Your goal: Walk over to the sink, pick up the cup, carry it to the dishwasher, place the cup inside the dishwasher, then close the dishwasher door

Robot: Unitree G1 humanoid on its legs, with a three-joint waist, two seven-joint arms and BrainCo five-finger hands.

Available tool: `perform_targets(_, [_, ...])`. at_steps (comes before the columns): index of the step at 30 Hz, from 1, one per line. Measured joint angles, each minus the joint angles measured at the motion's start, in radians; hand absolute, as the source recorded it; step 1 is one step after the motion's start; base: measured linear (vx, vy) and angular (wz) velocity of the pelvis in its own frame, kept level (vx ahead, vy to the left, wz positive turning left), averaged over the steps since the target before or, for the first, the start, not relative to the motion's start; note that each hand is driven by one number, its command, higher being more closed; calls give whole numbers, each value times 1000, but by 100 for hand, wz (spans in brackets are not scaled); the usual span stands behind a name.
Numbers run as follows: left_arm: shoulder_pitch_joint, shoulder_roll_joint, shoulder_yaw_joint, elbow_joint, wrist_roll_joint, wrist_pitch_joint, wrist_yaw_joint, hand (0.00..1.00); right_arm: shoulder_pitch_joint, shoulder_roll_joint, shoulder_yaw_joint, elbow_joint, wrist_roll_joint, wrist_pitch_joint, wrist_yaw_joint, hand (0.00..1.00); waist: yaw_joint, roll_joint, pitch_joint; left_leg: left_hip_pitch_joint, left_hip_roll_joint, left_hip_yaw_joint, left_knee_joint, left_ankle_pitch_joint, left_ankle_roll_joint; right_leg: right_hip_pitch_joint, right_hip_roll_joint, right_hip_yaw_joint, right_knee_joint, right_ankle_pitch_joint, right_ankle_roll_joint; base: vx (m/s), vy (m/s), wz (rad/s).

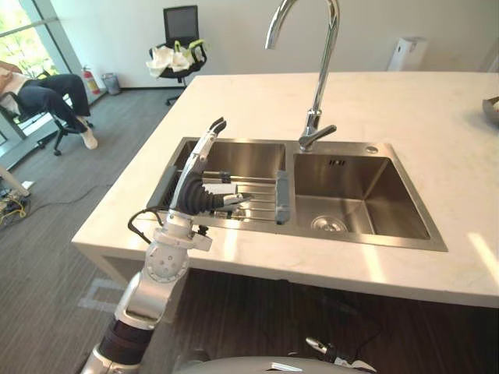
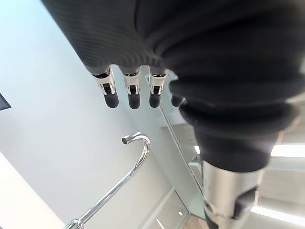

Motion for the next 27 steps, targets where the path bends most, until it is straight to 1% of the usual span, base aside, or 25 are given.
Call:
perform_targets(1, [-30,0,-7,1,2,8,-30,0,-8,-13,0,19,-8,0,10,0,-5,9,-5,-3,-21,-7,-190,112,-9,-5,-4,3,-9,3,11,282,119,-11])
perform_targets(2, [-50,1,-13,2,4,15,-45,0,-8,-18,0,28,-7,0,12,0,-9,19,-9,-8,-28,-19,-262,221,-19,-10,1,3,-12,-1,22,266,134,-1])
perform_targets(3, [-78,23,-24,15,22,29,-72,0,-14,-9,-3,51,-6,-7,10,0,-15,5,-15,10,-54,-20,-311,259,-32,-11,-17,11,-14,-3,39,224,115,7])
perform_targets(4, [-110,53,-51,35,40,44,-92,0,-13,0,-5,46,0,-21,9,0,-23,-15,-23,30,-77,-12,-385,284,-18,-27,-44,10,-18,-5,45,194,119,5])
perform_targets(6, [-146,91,-92,62,73,54,-106,0,-22,6,-15,54,12,-17,6,0,-26,-34,-24,44,-101,6,-456,316,-7,-46,-61,27,-26,-7,62,112,127,-2])
perform_targets(8, [-202,129,-164,121,131,79,-120,0,-30,9,-21,55,13,-17,-4,0,-32,-39,-22,60,-119,19,-500,331,5,-46,-74,33,-42,0,74,69,113,-9])
perform_targets(10, [-246,155,-191,163,160,105,-129,0,-31,7,-21,54,12,-8,-6,0,-39,-39,-23,84,-127,36,-522,333,8,-39,-79,51,-52,4,81,41,74,-23])
perform_targets(11, [-289,170,-202,197,168,121,-139,0,-33,7,-21,53,11,-7,-6,0,-49,-39,-23,91,-130,44,-532,334,9,-38,-85,56,-57,6,85,1,34,-18])
perform_targets(12, [-327,180,-203,238,177,129,-145,0,-46,7,-19,52,11,-3,-5,0,-63,-39,-22,96,-133,48,-538,338,10,-36,-86,54,-63,9,88,-5,34,-17])
perform_targets(13, [-343,185,-204,259,178,136,-148,0,-52,6,-19,52,11,0,-5,0,-70,-39,-22,100,-132,55,-538,338,10,-35,-86,56,-63,10,88,-23,7,-16])
perform_targets(14, [-368,197,-206,296,183,157,-160,0,-54,3,-11,52,11,3,-5,0,-88,-39,-22,109,-132,61,-539,338,10,-29,-85,62,-67,12,87,-29,3,-16])
perform_targets(15, [-390,202,-210,322,199,174,-175,0,-62,0,-6,52,11,6,-4,0,-100,-39,-22,116,-131,65,-541,337,10,-25,-85,64,-77,17,88,-54,2,-18])
perform_targets(16, [-399,207,-210,332,208,187,-182,0,-65,-3,-1,52,11,11,-2,0,-104,-39,-22,120,-128,72,-546,335,9,-22,-81,70,-85,22,87,-56,-2,-22])
perform_targets(18, [-422,219,-214,362,216,216,-197,0,-74,-9,12,52,-7,24,6,0,-106,-38,-23,125,-119,93,-547,333,8,-18,-71,86,-115,38,86,-61,-11,-27])
perform_targets(20, [-440,221,-217,390,216,229,-197,0,-74,-10,20,52,-7,27,12,0,-109,-39,-22,124,-115,98,-547,333,8,-14,-70,86,-130,44,79,-52,-8,-11])
perform_targets(23, [-467,223,-225,432,216,260,-197,0,-76,-15,20,52,-7,42,13,0,-111,-39,-22,128,-112,109,-547,333,7,-3,-69,85,-159,62,82,-31,-8,-10])
perform_targets(25, [-474,228,-238,442,218,269,-209,0,-77,-17,19,52,-13,45,22,0,-114,-40,-22,129,-113,114,-547,332,6,1,-70,86,-170,74,91,-2,0,-8])
perform_targets(27, [-474,229,-239,465,229,271,-228,0,-78,-17,19,52,-44,46,40,0,-119,-43,-21,137,-114,116,-547,329,5,16,-70,86,-183,83,91,11,1,-3])
